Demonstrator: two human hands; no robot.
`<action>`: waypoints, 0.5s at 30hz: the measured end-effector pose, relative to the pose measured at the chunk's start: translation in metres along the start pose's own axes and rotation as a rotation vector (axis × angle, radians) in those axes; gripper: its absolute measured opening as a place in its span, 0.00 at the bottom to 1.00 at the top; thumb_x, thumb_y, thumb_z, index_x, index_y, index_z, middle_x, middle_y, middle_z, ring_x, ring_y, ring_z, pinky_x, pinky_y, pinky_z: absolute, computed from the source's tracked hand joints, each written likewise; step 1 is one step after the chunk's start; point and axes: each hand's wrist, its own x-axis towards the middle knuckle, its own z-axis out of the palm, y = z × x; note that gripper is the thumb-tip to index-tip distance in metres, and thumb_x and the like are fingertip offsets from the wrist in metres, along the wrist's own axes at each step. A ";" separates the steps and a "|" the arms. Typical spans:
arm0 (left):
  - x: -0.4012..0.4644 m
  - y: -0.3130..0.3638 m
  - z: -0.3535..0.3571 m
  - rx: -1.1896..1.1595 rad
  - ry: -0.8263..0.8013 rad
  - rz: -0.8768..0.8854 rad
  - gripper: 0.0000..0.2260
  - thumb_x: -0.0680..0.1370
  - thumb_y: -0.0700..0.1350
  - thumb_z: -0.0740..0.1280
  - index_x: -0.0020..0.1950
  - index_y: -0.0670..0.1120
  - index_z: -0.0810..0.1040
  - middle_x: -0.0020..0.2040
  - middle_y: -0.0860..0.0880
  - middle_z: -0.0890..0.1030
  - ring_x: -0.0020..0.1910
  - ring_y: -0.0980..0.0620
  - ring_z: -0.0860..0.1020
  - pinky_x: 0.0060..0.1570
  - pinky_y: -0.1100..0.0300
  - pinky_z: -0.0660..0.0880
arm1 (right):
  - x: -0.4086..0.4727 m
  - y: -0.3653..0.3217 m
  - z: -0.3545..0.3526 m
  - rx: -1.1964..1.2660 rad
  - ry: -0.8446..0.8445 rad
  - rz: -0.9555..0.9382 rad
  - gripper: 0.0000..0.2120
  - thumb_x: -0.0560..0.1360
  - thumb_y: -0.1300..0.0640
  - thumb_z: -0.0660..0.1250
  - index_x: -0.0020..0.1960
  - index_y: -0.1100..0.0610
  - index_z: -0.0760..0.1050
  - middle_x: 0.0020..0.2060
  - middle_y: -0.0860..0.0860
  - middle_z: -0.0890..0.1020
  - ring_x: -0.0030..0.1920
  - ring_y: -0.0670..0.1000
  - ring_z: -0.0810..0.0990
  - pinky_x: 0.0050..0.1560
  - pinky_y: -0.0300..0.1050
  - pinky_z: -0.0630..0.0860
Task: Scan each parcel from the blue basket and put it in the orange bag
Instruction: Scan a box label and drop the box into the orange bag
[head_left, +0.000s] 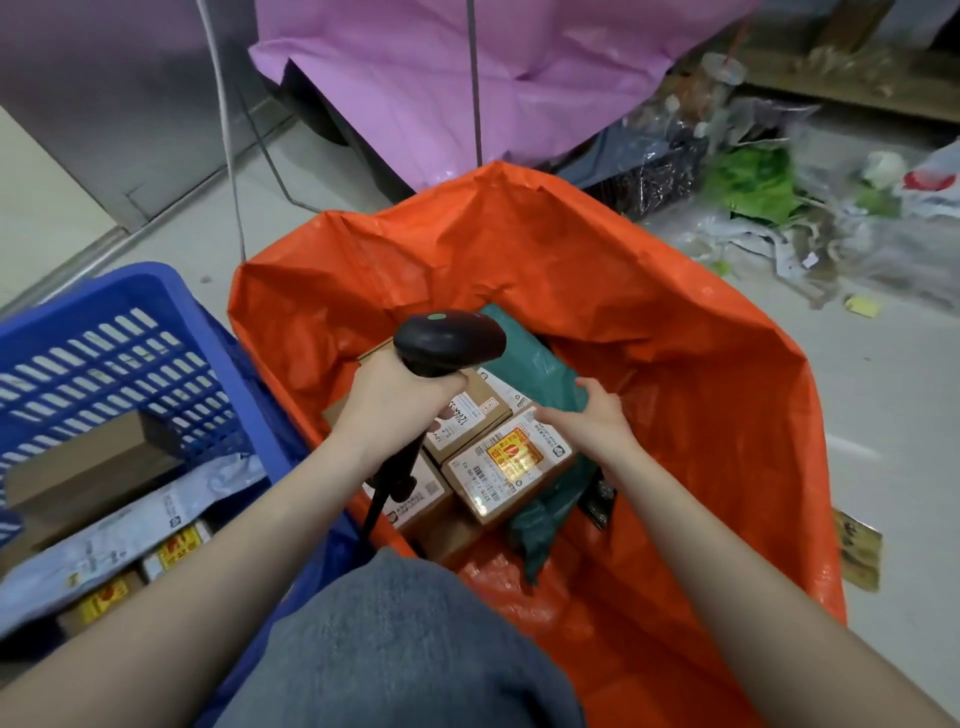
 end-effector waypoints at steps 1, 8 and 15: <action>-0.003 0.001 -0.006 -0.018 0.009 0.004 0.02 0.71 0.43 0.70 0.38 0.46 0.80 0.30 0.49 0.82 0.26 0.58 0.80 0.36 0.59 0.78 | -0.005 -0.011 -0.003 0.005 0.021 -0.045 0.37 0.70 0.50 0.72 0.74 0.53 0.60 0.69 0.57 0.63 0.69 0.56 0.66 0.66 0.50 0.67; -0.043 0.014 -0.061 -0.261 0.084 0.004 0.02 0.71 0.39 0.71 0.39 0.45 0.80 0.29 0.48 0.79 0.23 0.58 0.76 0.27 0.66 0.73 | -0.063 -0.088 -0.006 0.050 0.083 -0.356 0.35 0.71 0.50 0.72 0.74 0.54 0.61 0.68 0.56 0.68 0.67 0.55 0.68 0.61 0.43 0.65; -0.095 0.013 -0.141 -0.407 0.139 0.069 0.02 0.72 0.39 0.72 0.40 0.43 0.80 0.25 0.49 0.77 0.26 0.53 0.75 0.34 0.58 0.75 | -0.132 -0.162 0.004 0.103 0.054 -0.546 0.35 0.70 0.50 0.74 0.72 0.52 0.63 0.65 0.54 0.72 0.65 0.54 0.71 0.66 0.52 0.69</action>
